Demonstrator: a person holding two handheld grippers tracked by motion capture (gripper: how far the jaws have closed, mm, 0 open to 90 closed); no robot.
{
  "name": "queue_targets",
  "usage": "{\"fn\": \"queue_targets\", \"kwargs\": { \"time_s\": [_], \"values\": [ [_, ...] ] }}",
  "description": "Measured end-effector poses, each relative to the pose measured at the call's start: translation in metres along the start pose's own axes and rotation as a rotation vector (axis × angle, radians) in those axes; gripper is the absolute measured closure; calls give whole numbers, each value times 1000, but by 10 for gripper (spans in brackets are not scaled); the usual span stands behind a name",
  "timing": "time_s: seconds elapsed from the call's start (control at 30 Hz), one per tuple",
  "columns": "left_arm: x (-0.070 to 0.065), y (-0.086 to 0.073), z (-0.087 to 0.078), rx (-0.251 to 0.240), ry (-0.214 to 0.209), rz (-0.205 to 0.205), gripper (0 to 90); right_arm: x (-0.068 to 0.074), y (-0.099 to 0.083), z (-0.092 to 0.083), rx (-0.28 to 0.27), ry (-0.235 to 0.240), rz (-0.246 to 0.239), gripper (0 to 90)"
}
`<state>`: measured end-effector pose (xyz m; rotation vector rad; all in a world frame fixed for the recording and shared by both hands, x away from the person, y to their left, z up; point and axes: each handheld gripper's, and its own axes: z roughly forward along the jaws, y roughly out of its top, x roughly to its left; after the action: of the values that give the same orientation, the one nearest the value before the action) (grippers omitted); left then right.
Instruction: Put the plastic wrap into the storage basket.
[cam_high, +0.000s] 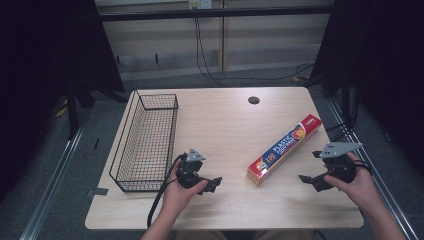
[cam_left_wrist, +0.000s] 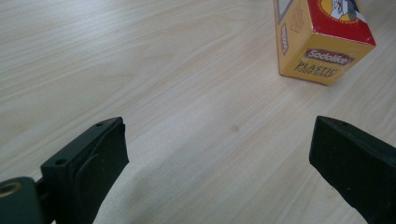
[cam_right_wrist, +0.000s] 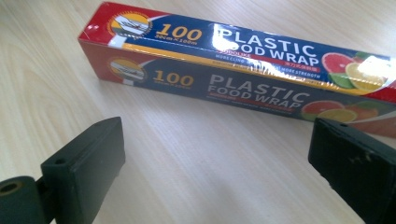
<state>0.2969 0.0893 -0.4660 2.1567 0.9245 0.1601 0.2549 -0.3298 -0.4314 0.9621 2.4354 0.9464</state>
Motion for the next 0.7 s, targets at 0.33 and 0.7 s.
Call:
{"fn": "queue_targets", "kwargs": {
  "time_s": [0.33,0.7],
  "values": [
    [-1,1,5,18,-17,5,43,-13,9,24,136,78,-118,63],
    [-1,1,5,16,-21,11,44,-32,35,35,104,89,-187,36]
  ]
}}
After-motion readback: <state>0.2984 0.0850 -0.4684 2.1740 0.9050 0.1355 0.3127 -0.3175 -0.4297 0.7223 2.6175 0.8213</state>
